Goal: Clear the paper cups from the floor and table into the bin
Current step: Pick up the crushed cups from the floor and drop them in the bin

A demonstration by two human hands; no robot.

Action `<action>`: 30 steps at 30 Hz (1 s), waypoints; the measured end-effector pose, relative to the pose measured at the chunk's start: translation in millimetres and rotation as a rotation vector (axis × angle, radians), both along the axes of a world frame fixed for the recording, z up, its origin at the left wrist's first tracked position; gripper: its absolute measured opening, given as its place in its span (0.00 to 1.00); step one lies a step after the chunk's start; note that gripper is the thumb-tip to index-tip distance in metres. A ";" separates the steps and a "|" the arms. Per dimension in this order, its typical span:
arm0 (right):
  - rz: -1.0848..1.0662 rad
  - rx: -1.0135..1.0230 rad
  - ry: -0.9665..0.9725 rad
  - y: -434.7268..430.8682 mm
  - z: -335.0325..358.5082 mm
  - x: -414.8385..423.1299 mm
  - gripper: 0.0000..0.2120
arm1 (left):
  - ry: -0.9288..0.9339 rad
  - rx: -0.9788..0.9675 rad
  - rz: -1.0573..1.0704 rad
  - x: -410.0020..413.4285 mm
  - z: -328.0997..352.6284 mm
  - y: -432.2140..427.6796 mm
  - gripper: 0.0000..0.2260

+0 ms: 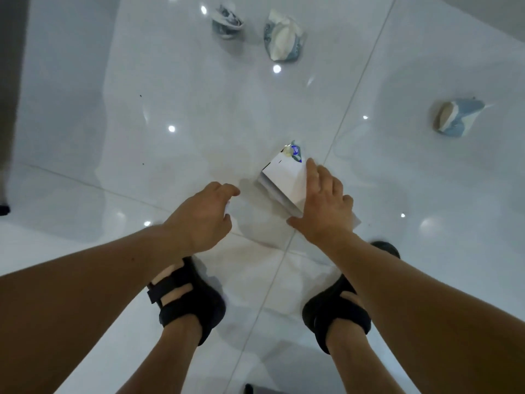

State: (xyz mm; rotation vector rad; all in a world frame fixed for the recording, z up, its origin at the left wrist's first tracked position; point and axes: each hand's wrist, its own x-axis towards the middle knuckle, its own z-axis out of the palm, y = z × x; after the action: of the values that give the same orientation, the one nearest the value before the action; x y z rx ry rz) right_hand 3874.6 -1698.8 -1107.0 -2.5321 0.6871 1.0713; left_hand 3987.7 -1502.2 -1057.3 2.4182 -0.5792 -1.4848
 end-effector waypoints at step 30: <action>0.613 -0.046 -0.378 85.0 630.5 207.2 0.38 | -0.524 -0.107 0.489 112.5 606.5 112.0 0.22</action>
State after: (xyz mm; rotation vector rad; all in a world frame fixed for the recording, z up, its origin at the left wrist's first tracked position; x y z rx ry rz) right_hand 4081.8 -1613.8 -476.5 -2.9448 -0.1841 0.6878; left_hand 4100.2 -1390.2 -450.8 2.6054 -0.1251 -0.6157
